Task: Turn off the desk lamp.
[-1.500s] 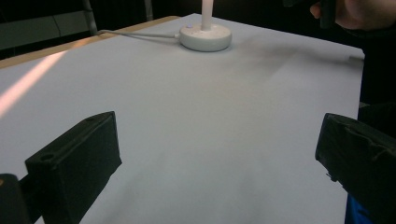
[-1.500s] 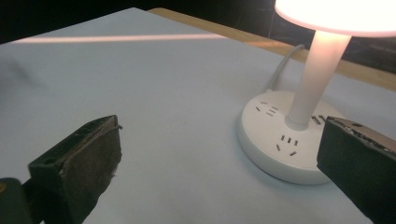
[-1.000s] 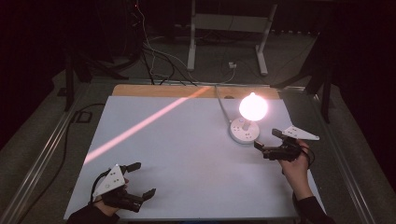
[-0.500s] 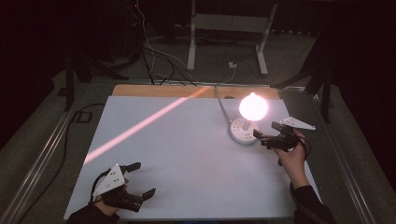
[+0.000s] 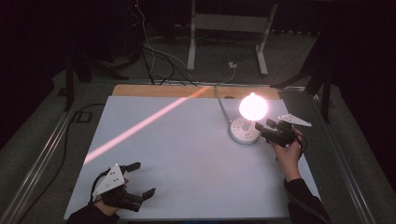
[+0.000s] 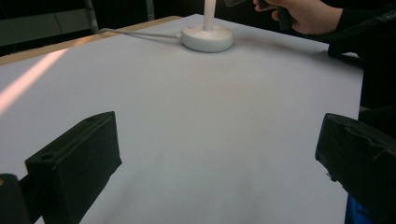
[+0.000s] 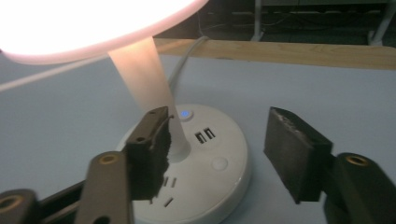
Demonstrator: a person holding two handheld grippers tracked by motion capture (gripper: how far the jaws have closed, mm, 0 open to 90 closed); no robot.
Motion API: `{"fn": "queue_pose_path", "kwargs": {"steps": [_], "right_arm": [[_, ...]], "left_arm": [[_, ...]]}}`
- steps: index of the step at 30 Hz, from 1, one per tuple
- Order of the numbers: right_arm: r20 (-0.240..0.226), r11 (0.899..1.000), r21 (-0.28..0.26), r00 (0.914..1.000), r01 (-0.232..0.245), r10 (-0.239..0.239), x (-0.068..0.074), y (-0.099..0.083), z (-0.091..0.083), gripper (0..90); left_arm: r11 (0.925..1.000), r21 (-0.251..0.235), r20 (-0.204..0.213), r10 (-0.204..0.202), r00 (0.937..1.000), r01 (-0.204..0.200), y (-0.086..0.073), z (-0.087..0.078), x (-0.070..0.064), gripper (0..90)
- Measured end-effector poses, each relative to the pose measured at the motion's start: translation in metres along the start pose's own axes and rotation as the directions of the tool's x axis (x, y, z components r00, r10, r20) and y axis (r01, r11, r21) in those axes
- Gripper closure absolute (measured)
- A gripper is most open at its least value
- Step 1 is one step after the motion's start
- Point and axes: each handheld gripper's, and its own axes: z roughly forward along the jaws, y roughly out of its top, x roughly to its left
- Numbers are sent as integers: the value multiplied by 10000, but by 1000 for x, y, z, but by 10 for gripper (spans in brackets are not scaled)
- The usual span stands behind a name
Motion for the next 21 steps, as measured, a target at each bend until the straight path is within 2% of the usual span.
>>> {"fn": "queue_pose_path", "kwargs": {"steps": [2,3,5,10,13,14,15,16,17,21], "right_arm": [[177,10000,21,9998,39,-40,0,0,2,478],[307,9999,132,9995,42,-46,0,0,4,549],[397,9999,129,9992,-6,1,0,0,6,603],[469,9996,255,9988,-116,104,-1,0,10,654],[587,9991,331,9980,-252,233,-3,-1,13,754],[609,9983,490,9977,-328,298,-5,-1,15,830],[609,9983,490,9977,-328,298,-5,-1,15,830],[553,9967,613,9972,-536,502,-8,-3,18,877],[553,9967,613,9972,-536,502,-8,-3,18,877],[475,9913,838,9941,-1017,980,-12,-9,25,895]], "left_arm": [[10000,-29,-6,-23,10000,23,0,0,0,6],[10000,-17,4,-51,10000,51,0,0,0,6],[10000,8,2,-21,10000,21,0,0,0,6],[10000,25,24,-65,10000,65,0,0,1,6],[9999,-25,25,-108,9999,108,0,0,1,6],[9999,-23,19,-131,9999,131,0,0,1,6],[9999,-2,11,-129,9999,129,0,0,1,6],[9999,16,5,-103,9999,103,0,0,1,6],[10000,20,7,-94,10000,94,0,0,1,6],[9999,16,5,-134,9999,134,0,0,1,6]]}}
